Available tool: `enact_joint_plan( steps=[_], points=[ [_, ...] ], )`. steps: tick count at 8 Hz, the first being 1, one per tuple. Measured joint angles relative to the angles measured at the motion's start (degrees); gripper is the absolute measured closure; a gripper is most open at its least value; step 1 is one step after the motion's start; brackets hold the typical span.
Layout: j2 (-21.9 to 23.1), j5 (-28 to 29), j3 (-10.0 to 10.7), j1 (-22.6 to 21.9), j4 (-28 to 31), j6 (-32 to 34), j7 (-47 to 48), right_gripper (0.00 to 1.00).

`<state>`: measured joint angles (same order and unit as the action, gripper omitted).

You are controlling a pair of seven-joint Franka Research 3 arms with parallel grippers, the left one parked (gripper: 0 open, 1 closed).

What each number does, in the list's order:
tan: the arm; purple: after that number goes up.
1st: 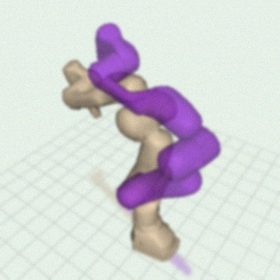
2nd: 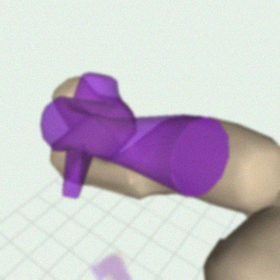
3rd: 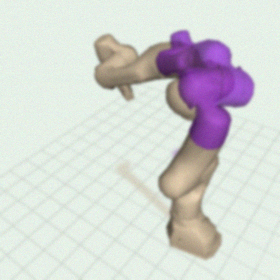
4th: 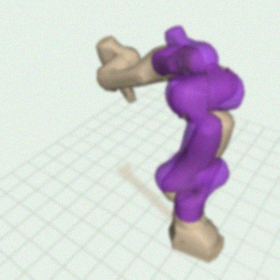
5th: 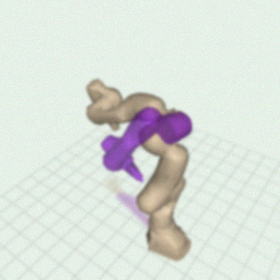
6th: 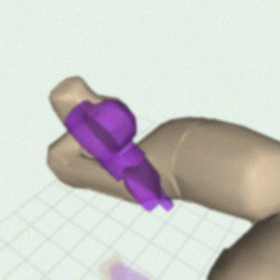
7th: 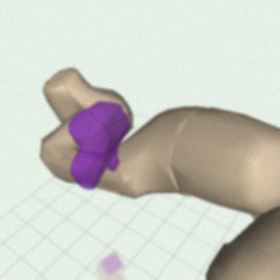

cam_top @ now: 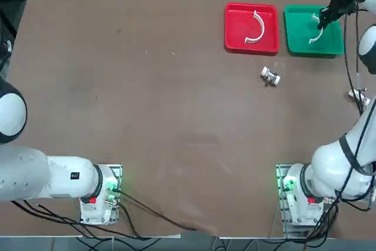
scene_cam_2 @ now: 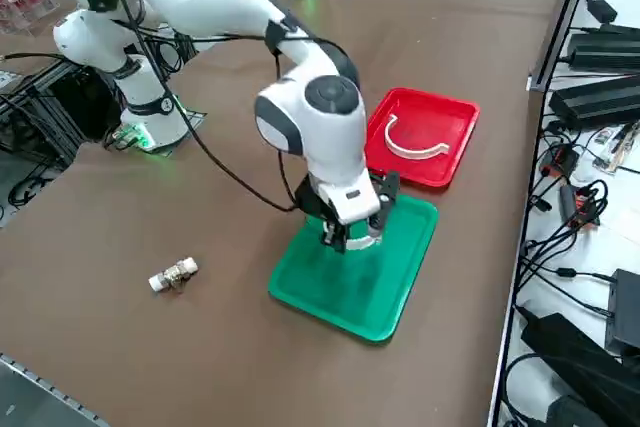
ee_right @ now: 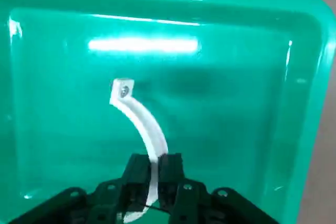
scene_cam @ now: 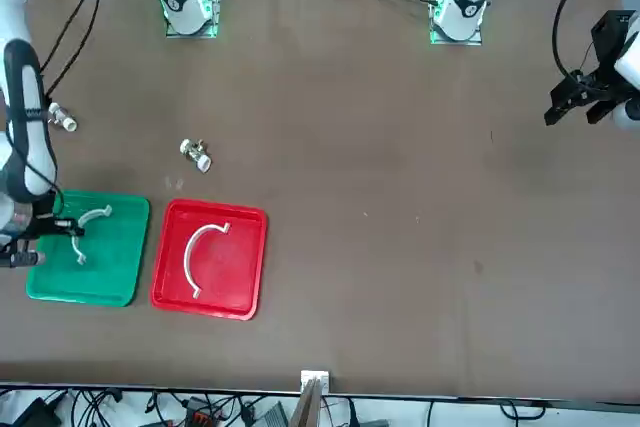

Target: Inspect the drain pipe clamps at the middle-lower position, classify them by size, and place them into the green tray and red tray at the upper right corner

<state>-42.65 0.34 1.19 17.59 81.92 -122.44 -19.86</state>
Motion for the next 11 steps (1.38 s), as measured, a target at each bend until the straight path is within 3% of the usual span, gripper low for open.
enact_joint_plan(
  steps=[3, 5, 8, 11],
  points=[
    [1.0, 0.0, 0.0, -0.9, -2.9, 3.9, 0.4, 0.31],
    [5.2, 0.4, -0.3, -1.4, -8.2, 12.5, 0.7, 0.0],
    [16.5, 1.1, -2.4, -4.9, -11.7, 24.1, 8.5, 0.0],
    [26.5, 1.0, -2.6, -11.4, -9.1, 32.5, 16.4, 0.0]
  ],
)
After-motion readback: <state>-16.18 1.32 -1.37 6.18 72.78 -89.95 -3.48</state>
